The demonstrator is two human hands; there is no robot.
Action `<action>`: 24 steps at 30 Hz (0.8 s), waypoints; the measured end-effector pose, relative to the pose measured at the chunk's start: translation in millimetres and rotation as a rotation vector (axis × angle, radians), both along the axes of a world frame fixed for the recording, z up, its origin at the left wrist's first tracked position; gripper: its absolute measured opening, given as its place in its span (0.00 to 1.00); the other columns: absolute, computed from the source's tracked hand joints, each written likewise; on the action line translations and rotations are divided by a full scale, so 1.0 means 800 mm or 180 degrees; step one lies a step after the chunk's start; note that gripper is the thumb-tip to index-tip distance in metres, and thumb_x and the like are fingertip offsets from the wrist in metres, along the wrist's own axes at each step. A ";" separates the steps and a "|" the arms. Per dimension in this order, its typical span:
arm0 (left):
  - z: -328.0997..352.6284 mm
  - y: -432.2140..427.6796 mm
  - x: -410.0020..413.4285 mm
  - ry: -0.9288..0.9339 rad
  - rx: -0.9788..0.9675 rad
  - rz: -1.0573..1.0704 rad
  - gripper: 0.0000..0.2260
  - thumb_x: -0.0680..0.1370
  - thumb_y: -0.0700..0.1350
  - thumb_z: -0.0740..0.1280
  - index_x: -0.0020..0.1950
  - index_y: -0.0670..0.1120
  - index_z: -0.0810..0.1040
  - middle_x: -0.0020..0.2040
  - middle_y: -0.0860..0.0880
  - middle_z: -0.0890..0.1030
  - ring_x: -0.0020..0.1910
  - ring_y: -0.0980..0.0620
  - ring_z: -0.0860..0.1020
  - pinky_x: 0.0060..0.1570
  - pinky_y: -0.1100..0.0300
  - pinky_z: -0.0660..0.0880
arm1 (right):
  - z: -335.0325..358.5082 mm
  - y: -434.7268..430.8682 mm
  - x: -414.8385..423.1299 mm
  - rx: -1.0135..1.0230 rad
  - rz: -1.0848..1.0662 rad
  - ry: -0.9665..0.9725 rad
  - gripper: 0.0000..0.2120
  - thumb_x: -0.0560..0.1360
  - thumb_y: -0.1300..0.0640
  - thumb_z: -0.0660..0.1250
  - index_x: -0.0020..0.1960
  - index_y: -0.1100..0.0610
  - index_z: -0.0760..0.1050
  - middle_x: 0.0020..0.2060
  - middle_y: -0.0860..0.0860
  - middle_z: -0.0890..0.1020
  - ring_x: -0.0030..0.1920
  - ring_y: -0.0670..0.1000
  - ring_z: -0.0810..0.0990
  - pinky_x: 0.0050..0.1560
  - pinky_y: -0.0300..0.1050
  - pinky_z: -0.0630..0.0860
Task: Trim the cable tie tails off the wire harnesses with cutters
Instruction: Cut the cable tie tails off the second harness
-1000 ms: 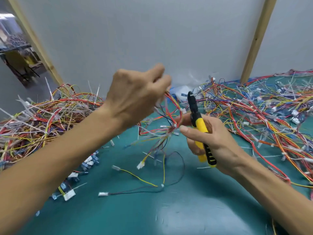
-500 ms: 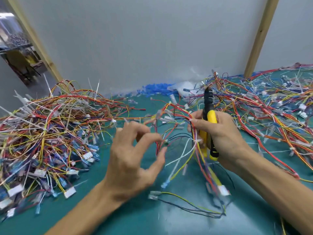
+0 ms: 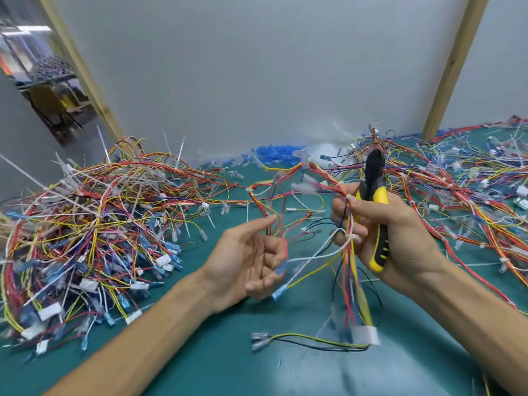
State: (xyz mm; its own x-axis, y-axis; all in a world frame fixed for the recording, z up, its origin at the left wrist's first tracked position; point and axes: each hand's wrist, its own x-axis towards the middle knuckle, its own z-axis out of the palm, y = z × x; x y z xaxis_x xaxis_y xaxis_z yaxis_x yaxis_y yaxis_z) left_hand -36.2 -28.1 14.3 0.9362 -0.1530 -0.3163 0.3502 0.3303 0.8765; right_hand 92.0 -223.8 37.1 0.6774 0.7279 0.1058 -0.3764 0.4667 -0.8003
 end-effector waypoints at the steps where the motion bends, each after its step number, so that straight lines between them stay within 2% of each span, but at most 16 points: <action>1: 0.001 0.001 -0.001 -0.0081 -0.0086 -0.0089 0.24 0.81 0.61 0.59 0.48 0.40 0.77 0.36 0.40 0.79 0.23 0.50 0.69 0.23 0.62 0.57 | -0.001 -0.001 0.001 0.0031 0.0050 0.0043 0.06 0.73 0.63 0.66 0.49 0.59 0.77 0.36 0.53 0.74 0.26 0.44 0.63 0.27 0.36 0.64; 3: 0.001 0.003 -0.004 -0.0306 -0.0501 -0.0028 0.24 0.80 0.57 0.61 0.64 0.38 0.77 0.54 0.37 0.81 0.40 0.45 0.76 0.33 0.55 0.65 | -0.004 -0.002 0.002 -0.0023 0.0182 -0.0039 0.07 0.74 0.64 0.66 0.51 0.59 0.72 0.34 0.52 0.71 0.26 0.43 0.61 0.26 0.35 0.63; 5: 0.003 0.010 -0.005 -0.0487 -0.0983 0.0374 0.28 0.78 0.54 0.63 0.72 0.37 0.72 0.65 0.34 0.78 0.56 0.40 0.79 0.51 0.51 0.73 | -0.006 -0.001 0.001 -0.0285 0.0195 -0.0288 0.05 0.74 0.60 0.67 0.48 0.58 0.71 0.32 0.51 0.67 0.26 0.44 0.59 0.26 0.35 0.62; 6: 0.008 0.016 -0.005 -0.0543 -0.1088 0.0638 0.29 0.77 0.54 0.63 0.73 0.37 0.72 0.67 0.34 0.78 0.60 0.39 0.80 0.59 0.50 0.73 | -0.008 -0.002 0.000 -0.0458 0.0142 -0.0405 0.07 0.74 0.58 0.69 0.47 0.58 0.71 0.30 0.51 0.65 0.26 0.45 0.59 0.25 0.36 0.62; 8: 0.026 0.029 0.000 -0.0614 -0.0926 0.1126 0.26 0.81 0.55 0.60 0.72 0.37 0.72 0.65 0.34 0.81 0.61 0.39 0.82 0.65 0.50 0.73 | -0.011 -0.001 -0.001 -0.0828 -0.0018 -0.0582 0.10 0.73 0.56 0.74 0.46 0.58 0.74 0.29 0.51 0.65 0.28 0.48 0.60 0.29 0.39 0.60; 11: 0.063 0.046 0.007 -0.0886 -0.0070 0.1469 0.19 0.87 0.51 0.55 0.72 0.40 0.72 0.57 0.37 0.85 0.54 0.40 0.85 0.60 0.50 0.80 | -0.011 -0.001 -0.005 -0.1334 -0.0146 -0.1125 0.08 0.70 0.52 0.74 0.40 0.55 0.77 0.30 0.53 0.69 0.30 0.51 0.66 0.31 0.42 0.63; 13: 0.090 0.053 0.009 -0.1159 0.0442 0.1600 0.12 0.87 0.45 0.55 0.65 0.40 0.73 0.50 0.39 0.86 0.49 0.40 0.87 0.51 0.51 0.85 | -0.010 -0.003 -0.008 -0.1547 -0.0040 -0.1605 0.10 0.70 0.50 0.72 0.39 0.56 0.77 0.29 0.52 0.71 0.28 0.50 0.68 0.27 0.39 0.66; 15: 0.116 0.057 0.013 -0.1189 0.0881 0.1694 0.08 0.87 0.40 0.56 0.59 0.41 0.73 0.43 0.40 0.85 0.41 0.42 0.87 0.42 0.52 0.85 | -0.008 -0.005 -0.011 -0.1671 0.0165 -0.1969 0.09 0.71 0.49 0.71 0.40 0.55 0.78 0.28 0.50 0.72 0.28 0.49 0.70 0.27 0.39 0.68; 19: 0.140 0.058 0.034 -0.1187 0.2108 0.2024 0.09 0.87 0.34 0.55 0.60 0.44 0.73 0.33 0.45 0.82 0.27 0.47 0.81 0.26 0.56 0.80 | -0.006 -0.009 -0.011 -0.1652 0.0743 -0.2248 0.09 0.73 0.48 0.72 0.42 0.53 0.77 0.30 0.48 0.75 0.30 0.48 0.73 0.31 0.41 0.72; 21: 0.140 0.054 0.050 -0.1360 0.2724 0.2123 0.12 0.86 0.31 0.55 0.61 0.45 0.72 0.33 0.43 0.79 0.25 0.46 0.77 0.25 0.58 0.75 | -0.006 -0.012 -0.007 -0.1704 0.1047 -0.2347 0.10 0.75 0.48 0.72 0.44 0.54 0.76 0.32 0.50 0.77 0.30 0.49 0.74 0.31 0.41 0.73; 24: 0.139 0.046 0.072 -0.1518 0.2928 0.2074 0.18 0.82 0.26 0.53 0.62 0.44 0.73 0.34 0.43 0.78 0.29 0.47 0.77 0.33 0.56 0.76 | -0.007 -0.014 -0.003 -0.1915 0.1451 -0.2584 0.10 0.77 0.47 0.71 0.46 0.53 0.78 0.35 0.52 0.81 0.33 0.50 0.77 0.32 0.41 0.74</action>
